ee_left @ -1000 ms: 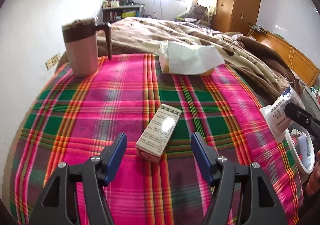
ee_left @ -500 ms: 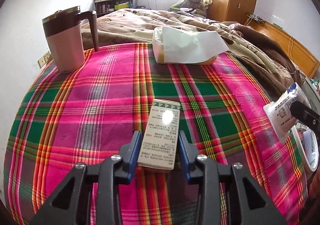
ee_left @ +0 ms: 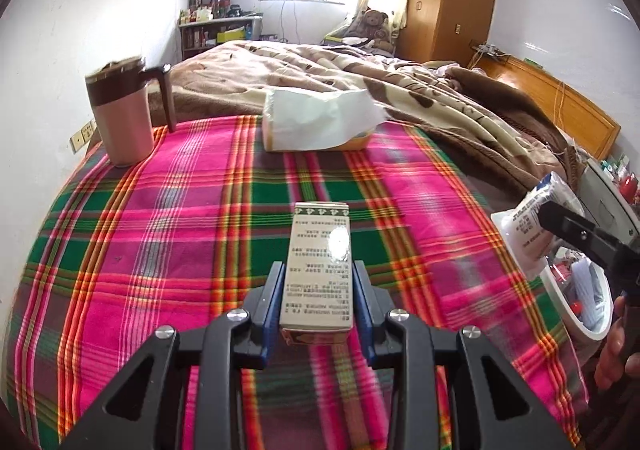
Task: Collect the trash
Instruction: 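Carry the yogurt cup and white box over the white bin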
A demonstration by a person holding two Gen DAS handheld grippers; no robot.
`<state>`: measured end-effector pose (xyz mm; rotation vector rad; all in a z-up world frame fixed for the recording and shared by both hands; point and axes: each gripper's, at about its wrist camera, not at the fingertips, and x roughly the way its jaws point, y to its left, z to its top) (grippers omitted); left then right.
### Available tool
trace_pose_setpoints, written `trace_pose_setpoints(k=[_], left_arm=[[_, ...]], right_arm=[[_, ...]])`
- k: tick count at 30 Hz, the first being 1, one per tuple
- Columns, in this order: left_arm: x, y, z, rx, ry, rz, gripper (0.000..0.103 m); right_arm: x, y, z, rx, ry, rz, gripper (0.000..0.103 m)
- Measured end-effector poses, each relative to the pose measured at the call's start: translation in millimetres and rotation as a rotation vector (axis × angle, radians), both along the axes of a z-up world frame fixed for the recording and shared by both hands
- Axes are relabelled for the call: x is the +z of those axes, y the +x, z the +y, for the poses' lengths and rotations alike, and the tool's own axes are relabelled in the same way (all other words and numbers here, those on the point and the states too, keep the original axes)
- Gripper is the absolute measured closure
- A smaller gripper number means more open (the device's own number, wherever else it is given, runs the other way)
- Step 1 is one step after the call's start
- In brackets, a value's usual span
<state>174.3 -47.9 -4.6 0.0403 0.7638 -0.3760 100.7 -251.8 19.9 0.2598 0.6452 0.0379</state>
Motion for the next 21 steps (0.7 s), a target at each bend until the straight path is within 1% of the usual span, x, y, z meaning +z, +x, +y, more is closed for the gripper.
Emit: trace_pose_setpoints(k=[4,7,12,21], left_arm=[[13,-21,-17,-0.042,-0.013,-0.032,0.07],[22,-34,-31,-0.074,-0.023,-0.046,0.07],[34,-51,-58,-0.128,-0.031,-0.074,0.07],[39,-71,-117,-0.24,-0.046,-0.082,0.07]], right_arm=[[6,-13,-12,-0.022,0.003,-0.019,0.048],[10,-22,-21,-0.046,-0.016,-0.03,0.048],[18,-39,-42,-0.096,-0.022,-0.042,0.048],[25,-68,-83,-0.2,-0.051,-0.047,0.048]])
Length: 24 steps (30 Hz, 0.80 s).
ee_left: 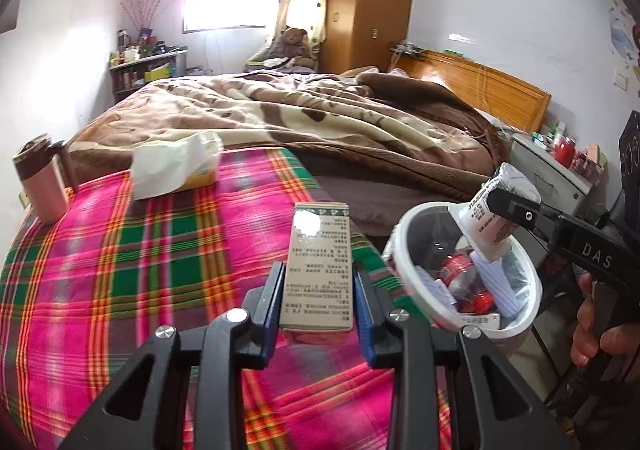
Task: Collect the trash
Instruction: 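Carry the yogurt cup and white box over the white bin, then open both tools to drop the yogurt cup and box into the bin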
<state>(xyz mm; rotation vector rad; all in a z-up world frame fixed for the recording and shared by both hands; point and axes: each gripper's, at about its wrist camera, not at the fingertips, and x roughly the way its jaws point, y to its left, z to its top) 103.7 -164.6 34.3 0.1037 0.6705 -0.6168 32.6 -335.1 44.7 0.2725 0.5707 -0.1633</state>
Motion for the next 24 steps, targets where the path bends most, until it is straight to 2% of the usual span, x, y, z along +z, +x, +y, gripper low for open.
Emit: trace_pose_setpoints(k=[12,24], left_arm=[[-10,-21,-84,-0.134,0.013,0.038,0.07],[-30,-31,-138,-0.18,0.046,0.062,0.069]], right_arm=[[-12,-19,-55,-0.123,-0.011,0.057,0.048],[-32,-19,-87,-0.155,0.006,0.135,0.048]])
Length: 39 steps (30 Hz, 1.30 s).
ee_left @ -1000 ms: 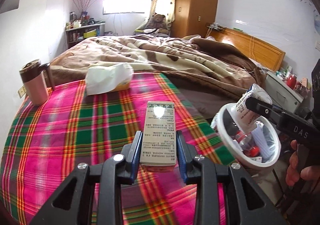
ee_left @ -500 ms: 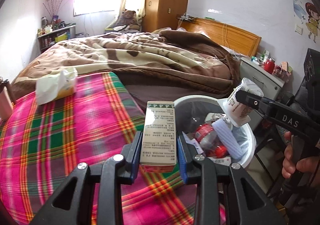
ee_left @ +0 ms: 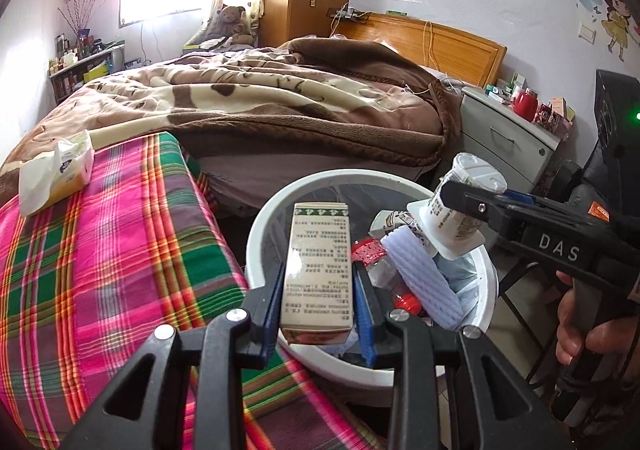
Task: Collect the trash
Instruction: 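Open both tools to drop the yogurt cup and box into the bin, then move both open tools back from the bin over the plaid cloth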
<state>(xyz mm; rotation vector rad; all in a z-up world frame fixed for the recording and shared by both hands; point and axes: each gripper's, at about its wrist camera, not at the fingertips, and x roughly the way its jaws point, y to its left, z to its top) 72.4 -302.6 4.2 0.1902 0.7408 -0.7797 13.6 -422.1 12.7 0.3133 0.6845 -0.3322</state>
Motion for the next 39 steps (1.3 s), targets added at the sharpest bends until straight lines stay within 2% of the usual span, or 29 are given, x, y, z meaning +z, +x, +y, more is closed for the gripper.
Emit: trace_pose_setpoints(k=[4,6,7,8,10,12,15,22,31,37,39], left_arm=[[-5,3,-5,0.01,0.011,0.016,0.066],[-6,2,-8,0.001,0.008,0.022,0.044],[-7,1,-9,-0.002,0.004,0.023,0.039],[-7,1,-8,-0.003,-0.001,0.024,0.038],[-6,0,-7,-0.003,-0.001,0.025,0.038],[-5,-1,-6,-0.001,-0.002,0.021,0.037],[-4,0,-1,0.009,-0.008,0.028,0.031],[-1,-1,22,0.067,-0.017,0.048,0.025],[14,-18,73,0.176,-0.045,-0.024,0.025],[14,-34,106,0.282,0.002,-0.075,0.025],[14,-41,117,0.298,-0.005,-0.091,0.025]], right_arm=[[-5,1,-3,0.011,-0.007,0.014,0.048],[-8,2,-5,0.011,-0.006,0.026,0.048],[-9,2,-7,0.015,-0.003,0.03,0.048],[-10,2,-7,0.022,0.0,0.033,0.047],[-11,1,-7,0.023,0.001,0.038,0.036],[-11,-1,-7,0.017,-0.002,0.037,0.032],[-10,-4,-8,0.008,0.004,0.029,0.032],[-2,-15,1,-0.001,0.003,-0.009,0.032],[7,-39,35,-0.002,-0.027,-0.084,0.032],[11,-53,66,0.026,-0.06,-0.141,0.032],[11,-57,77,0.04,-0.075,-0.15,0.032]])
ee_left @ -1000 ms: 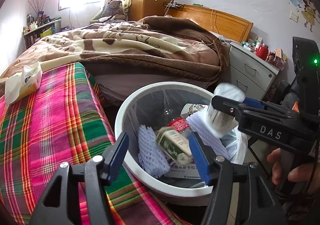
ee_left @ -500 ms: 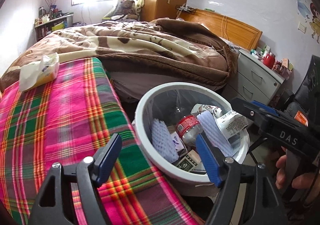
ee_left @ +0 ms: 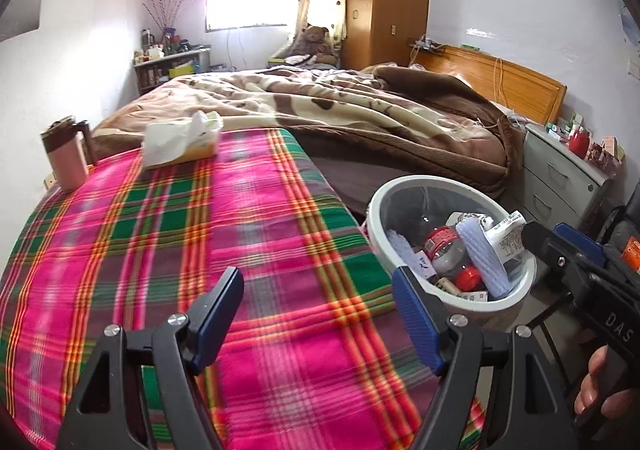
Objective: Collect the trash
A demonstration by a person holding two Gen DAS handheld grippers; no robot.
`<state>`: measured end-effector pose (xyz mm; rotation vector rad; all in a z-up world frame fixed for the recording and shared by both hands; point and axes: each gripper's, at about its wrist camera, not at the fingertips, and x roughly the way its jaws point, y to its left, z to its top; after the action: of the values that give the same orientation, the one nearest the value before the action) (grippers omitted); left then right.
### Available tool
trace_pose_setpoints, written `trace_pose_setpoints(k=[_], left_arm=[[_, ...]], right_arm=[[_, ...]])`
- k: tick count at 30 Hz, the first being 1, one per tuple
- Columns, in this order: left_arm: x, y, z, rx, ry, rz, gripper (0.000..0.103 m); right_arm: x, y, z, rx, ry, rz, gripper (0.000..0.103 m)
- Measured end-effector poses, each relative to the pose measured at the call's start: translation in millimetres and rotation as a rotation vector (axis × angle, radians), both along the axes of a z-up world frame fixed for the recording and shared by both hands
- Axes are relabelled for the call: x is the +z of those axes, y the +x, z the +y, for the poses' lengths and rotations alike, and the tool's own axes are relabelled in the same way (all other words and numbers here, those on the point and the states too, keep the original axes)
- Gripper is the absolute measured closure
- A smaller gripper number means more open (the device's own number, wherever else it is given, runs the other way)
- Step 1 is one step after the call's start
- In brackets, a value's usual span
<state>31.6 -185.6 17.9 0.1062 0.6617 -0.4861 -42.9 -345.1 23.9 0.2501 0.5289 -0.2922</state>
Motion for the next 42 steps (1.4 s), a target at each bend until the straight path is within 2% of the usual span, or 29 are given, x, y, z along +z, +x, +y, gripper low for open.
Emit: trace_pose_setpoints(k=[4,8,15,30,42], left_arm=[[-2,-8,25,0.029,-0.03,-0.005,0.025],[-7,-16,44,0.085,0.002,-0.035,0.021],[-14,-24,65,0.154,0.043,-0.075,0.021],[-16,-40,62,0.133,0.045,-0.143,0.021],[-15,-43,60,0.125,0.042,-0.15,0.021]], right_arm=[[-2,-6,18,0.015,-0.018,-0.008,0.032],[-4,-12,34,0.015,-0.046,-0.014,0.032],[-11,-14,55,0.018,-0.068,-0.003,0.032],[-14,-21,70,0.008,-0.082,-0.007,0.032],[-14,-24,70,-0.013,-0.087,-0.004,0.032]])
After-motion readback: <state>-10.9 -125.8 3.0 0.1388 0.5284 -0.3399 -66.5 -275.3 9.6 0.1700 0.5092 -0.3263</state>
